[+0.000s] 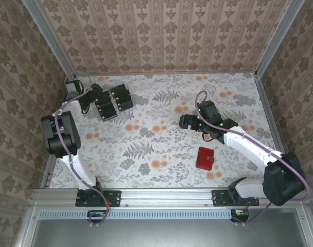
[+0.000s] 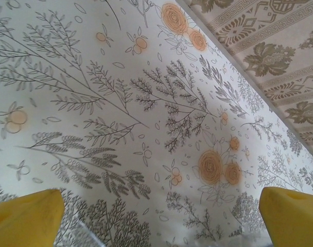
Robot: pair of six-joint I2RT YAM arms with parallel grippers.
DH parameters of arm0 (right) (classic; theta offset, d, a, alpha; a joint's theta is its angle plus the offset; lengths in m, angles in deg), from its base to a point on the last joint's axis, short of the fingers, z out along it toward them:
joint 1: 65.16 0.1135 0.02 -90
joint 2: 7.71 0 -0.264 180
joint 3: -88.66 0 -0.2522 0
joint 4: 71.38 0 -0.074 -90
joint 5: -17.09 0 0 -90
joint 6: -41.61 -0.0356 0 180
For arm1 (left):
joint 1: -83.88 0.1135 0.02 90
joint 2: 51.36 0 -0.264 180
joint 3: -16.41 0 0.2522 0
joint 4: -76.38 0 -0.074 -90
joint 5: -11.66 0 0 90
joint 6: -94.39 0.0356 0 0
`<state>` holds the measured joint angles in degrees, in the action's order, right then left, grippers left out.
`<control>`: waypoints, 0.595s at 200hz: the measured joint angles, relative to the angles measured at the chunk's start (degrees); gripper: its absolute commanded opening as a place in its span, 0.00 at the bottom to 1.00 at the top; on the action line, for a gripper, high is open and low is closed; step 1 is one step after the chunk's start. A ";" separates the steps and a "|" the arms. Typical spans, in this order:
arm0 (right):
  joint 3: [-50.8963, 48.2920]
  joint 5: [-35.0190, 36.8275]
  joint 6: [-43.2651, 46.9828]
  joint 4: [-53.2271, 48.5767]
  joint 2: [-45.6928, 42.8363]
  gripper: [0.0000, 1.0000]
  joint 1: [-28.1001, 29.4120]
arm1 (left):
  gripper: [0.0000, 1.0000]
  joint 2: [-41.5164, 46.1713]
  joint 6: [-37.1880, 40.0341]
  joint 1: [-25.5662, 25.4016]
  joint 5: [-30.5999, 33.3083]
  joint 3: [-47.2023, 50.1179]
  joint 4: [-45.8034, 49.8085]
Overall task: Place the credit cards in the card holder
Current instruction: Move the storage box to the top-center of the table.
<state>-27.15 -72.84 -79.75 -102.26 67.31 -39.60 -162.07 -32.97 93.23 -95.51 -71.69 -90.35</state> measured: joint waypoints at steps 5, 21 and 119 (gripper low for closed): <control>0.00 0.09 0.00 -0.09 0.00 0.98 0.00 | 1.00 -0.39 -0.22 -0.20 -0.22 -0.17 -0.42; 0.00 0.42 0.02 -0.52 0.00 0.98 0.00 | 1.00 -1.22 -0.85 -1.03 -0.76 -0.37 -1.70; 0.00 1.27 0.00 -1.33 0.00 0.98 0.00 | 1.00 -2.23 -1.92 -8.28 -4.76 -2.14 -4.37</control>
<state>-27.15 -71.57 -79.75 -103.59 67.31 -39.60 -164.30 -34.90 84.94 -100.27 -73.84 -94.72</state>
